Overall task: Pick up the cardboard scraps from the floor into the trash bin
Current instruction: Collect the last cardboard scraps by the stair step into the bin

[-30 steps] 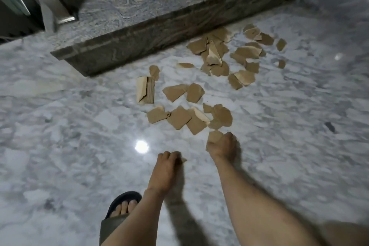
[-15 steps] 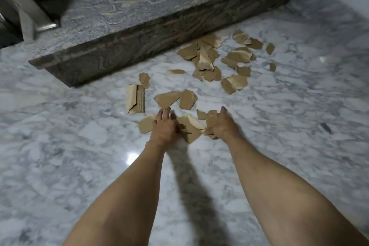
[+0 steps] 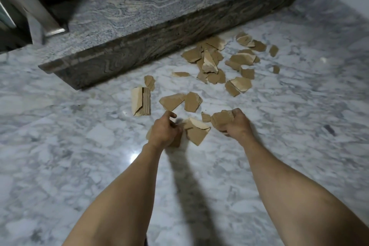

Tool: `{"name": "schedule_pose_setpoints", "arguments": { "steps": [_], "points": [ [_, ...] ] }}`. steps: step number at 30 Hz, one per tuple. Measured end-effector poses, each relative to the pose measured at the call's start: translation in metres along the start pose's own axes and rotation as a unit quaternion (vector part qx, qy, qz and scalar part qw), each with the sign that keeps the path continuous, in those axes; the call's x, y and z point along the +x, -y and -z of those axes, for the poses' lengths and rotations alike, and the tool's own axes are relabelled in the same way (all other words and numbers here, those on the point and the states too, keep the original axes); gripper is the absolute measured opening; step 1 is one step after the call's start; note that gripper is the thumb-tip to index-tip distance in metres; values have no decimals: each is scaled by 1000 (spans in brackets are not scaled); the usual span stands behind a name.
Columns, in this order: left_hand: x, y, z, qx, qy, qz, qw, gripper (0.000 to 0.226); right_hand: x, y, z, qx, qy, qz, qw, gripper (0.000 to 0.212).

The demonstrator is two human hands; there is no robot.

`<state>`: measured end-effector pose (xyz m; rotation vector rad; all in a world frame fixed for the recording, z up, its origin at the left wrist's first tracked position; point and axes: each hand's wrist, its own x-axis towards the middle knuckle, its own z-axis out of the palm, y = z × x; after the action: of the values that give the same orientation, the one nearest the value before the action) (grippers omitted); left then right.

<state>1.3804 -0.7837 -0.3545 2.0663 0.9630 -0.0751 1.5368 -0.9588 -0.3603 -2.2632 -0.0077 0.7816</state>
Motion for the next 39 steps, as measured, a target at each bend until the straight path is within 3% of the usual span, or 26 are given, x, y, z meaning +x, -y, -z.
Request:
{"name": "schedule_pose_setpoints", "arguments": {
  "steps": [2,4,7,9,12,15,17,20,22,24,27,30,35,39],
  "points": [
    [-1,9,13,-6,-4,18,1000,38,-5,8,-4,35,74,-7,997,81],
    [-4,23,19,41,12,24,999,36,-15,18,-18,-23,142,16,989,105],
    [-9,41,14,111,30,6,993,31,-30,27,-55,-121,184,59,974,116],
    [-10,53,6,134,31,-18,990,28,-35,24,-76,-246,162,85,952,112],
    [-13,67,-5,204,5,-68,977,34,-39,22,-86,-361,82,125,921,88],
    [-21,75,-5,239,-72,-34,968,62,-43,28,-87,-419,38,150,895,79],
    [-22,76,-2,232,-67,8,970,82,-44,30,-88,-444,20,161,881,79],
    [-17,73,0,139,-28,36,989,86,-40,29,-83,-438,10,178,881,69],
    [-13,71,3,80,-30,56,995,89,-31,30,-71,-337,25,145,930,61],
    [-9,72,9,94,-21,75,993,87,-17,32,-53,-183,42,84,979,61],
    [-6,72,14,139,14,83,987,70,3,26,-32,-81,-3,30,996,69],
    [3,67,18,126,17,53,990,51,14,16,-31,-110,12,-18,994,102],
    [45,58,48,121,-53,59,989,43,16,5,-48,-184,-43,-10,982,78],
    [75,45,70,194,-91,94,972,72,16,13,-46,-190,-30,-11,981,71]
  ]
}}
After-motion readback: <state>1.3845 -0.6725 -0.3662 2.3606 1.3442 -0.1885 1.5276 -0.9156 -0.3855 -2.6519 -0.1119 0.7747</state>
